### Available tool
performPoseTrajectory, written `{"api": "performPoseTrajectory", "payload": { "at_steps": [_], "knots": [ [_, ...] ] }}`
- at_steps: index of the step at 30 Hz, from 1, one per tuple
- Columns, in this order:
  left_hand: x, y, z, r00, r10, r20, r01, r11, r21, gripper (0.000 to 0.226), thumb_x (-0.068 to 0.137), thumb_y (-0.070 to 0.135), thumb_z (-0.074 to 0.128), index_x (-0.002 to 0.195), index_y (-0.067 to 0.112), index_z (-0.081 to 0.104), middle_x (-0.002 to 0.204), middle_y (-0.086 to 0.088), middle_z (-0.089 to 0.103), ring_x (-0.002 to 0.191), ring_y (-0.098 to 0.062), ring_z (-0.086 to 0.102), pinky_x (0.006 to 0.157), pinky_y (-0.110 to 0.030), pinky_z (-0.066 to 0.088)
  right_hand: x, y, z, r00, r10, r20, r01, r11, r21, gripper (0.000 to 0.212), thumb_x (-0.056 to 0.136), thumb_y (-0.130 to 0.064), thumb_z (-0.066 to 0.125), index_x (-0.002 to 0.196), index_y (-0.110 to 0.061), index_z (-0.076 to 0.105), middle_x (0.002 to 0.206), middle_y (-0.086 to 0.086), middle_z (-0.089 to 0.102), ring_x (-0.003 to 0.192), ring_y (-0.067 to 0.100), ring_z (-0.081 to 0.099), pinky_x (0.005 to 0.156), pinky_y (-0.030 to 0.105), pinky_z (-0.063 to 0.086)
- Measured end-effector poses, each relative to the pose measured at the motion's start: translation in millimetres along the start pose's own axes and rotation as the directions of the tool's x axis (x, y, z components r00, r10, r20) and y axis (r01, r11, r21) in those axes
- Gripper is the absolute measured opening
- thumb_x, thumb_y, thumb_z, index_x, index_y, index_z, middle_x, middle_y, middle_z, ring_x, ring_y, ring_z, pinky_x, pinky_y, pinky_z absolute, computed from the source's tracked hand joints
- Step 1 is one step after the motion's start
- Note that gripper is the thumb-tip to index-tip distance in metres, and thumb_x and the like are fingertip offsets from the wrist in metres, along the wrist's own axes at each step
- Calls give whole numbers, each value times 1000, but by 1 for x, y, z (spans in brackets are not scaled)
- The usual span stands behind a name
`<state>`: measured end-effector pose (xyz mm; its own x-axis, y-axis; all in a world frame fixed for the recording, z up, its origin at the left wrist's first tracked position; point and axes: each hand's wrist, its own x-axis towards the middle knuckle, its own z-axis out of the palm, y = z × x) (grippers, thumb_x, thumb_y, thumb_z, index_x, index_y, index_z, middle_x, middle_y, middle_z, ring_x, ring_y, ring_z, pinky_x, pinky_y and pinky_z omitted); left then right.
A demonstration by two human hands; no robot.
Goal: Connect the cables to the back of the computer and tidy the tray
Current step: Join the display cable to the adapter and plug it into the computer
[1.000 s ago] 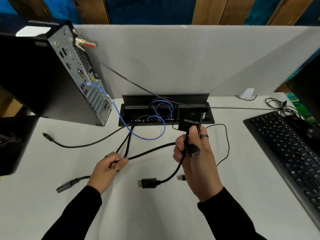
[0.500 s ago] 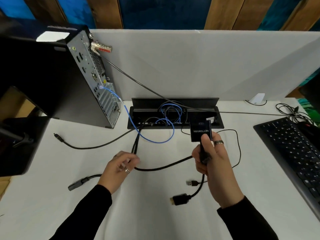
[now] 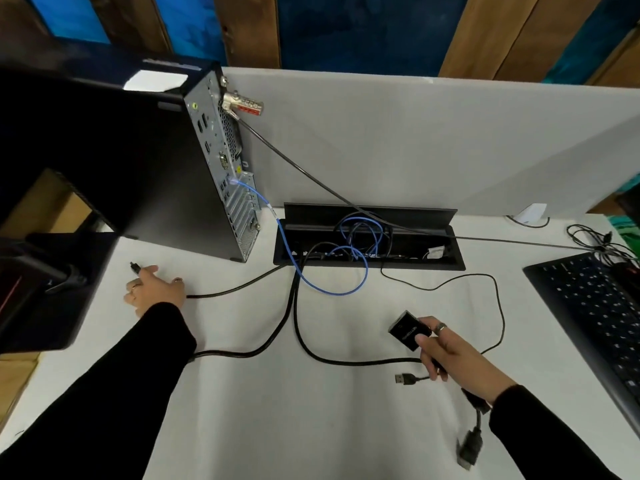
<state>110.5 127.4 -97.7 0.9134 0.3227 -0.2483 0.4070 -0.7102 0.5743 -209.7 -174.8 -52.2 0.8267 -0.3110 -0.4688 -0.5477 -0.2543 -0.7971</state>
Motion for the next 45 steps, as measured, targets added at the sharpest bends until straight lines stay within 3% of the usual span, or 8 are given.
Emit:
{"api": "performPoseTrajectory", "payload": {
  "at_steps": [7, 15, 18, 23, 26, 31, 38, 45],
  "knots": [
    [17, -6, 7, 999, -37, 36, 36, 999, 8, 59, 86, -4, 50, 140, 6, 27, 140, -30, 27, 123, -47, 38, 105, -48, 33, 17, 15, 11, 990, 72, -117, -69, 997, 31, 13, 97, -15, 42, 107, -21, 50, 51, -2, 50, 47, 12, 44, 50, 16, 38],
    [28, -6, 2, 991, -94, 96, 114, 965, -234, 64, 85, -7, 51, 142, 8, 25, 119, -20, 51, 116, -39, 49, 102, -45, 39, 14, 4, -10, 972, 90, -216, -154, 941, -303, 17, 97, -26, 43, 113, -28, 46, 61, 3, 55, 55, 19, 57, 57, 23, 45],
    [2, 0, -11, 989, 29, 142, 64, 794, -605, 52, 88, -16, 34, 133, 11, 35, 84, 1, 40, 79, -20, 54, 87, -39, 51, 7, -13, -18, 958, 25, -286, -151, 890, -430, 23, 96, -28, 43, 118, -26, 46, 61, 3, 55, 56, 24, 56, 63, 38, 50],
    [-57, 17, -43, 943, 277, 183, 18, 508, -861, 26, 100, 10, 29, 106, 28, 47, 75, 5, 46, 59, -10, 44, 57, -21, 37, -4, -45, -16, 945, -75, -319, -88, 880, -467, 28, 95, -31, 42, 122, -26, 44, 62, 2, 56, 58, 23, 56, 64, 41, 50],
    [-93, 26, -56, 892, 425, 156, -91, 506, -858, 31, 103, 35, 20, 106, 32, 51, 63, 9, 43, 50, -9, 33, 56, -22, 35, -10, -64, -6, 946, -158, -285, 30, 913, -406, 19, 94, -31, 43, 113, -34, 46, 63, 7, 57, 54, 18, 53, 61, 38, 49],
    [-146, 38, -66, 768, 621, 154, -256, 519, -816, 28, 102, 38, 25, 97, 37, 53, 56, 13, 34, 53, -10, 29, 54, -21, 33, -15, -96, 16, 939, -283, -198, 260, 956, -135, 17, 92, -29, 45, 104, -40, 50, 56, -4, 52, 50, 3, 46, 54, 12, 40],
    [-187, 34, -65, 605, 746, 279, -304, 540, -785, 42, 73, 80, 41, 92, 46, 58, 57, 12, 39, 53, -3, 31, 57, -16, 31, -21, -118, 38, 914, -378, -150, 397, 909, 129, 15, 92, -37, 44, 102, -38, 55, 55, -4, 53, 50, 5, 44, 56, 12, 40],
    [-204, 33, -70, 488, 809, 328, -412, 545, -730, 40, 74, 82, 36, 93, 54, 57, 63, 15, 45, 58, -2, 37, 62, -18, 34, -34, -120, 38, 899, -430, -81, 437, 870, 228, 21, 80, -51, 45, 99, -46, 53, 61, -5, 55, 55, 5, 46, 56, 12, 40]
  ]
}}
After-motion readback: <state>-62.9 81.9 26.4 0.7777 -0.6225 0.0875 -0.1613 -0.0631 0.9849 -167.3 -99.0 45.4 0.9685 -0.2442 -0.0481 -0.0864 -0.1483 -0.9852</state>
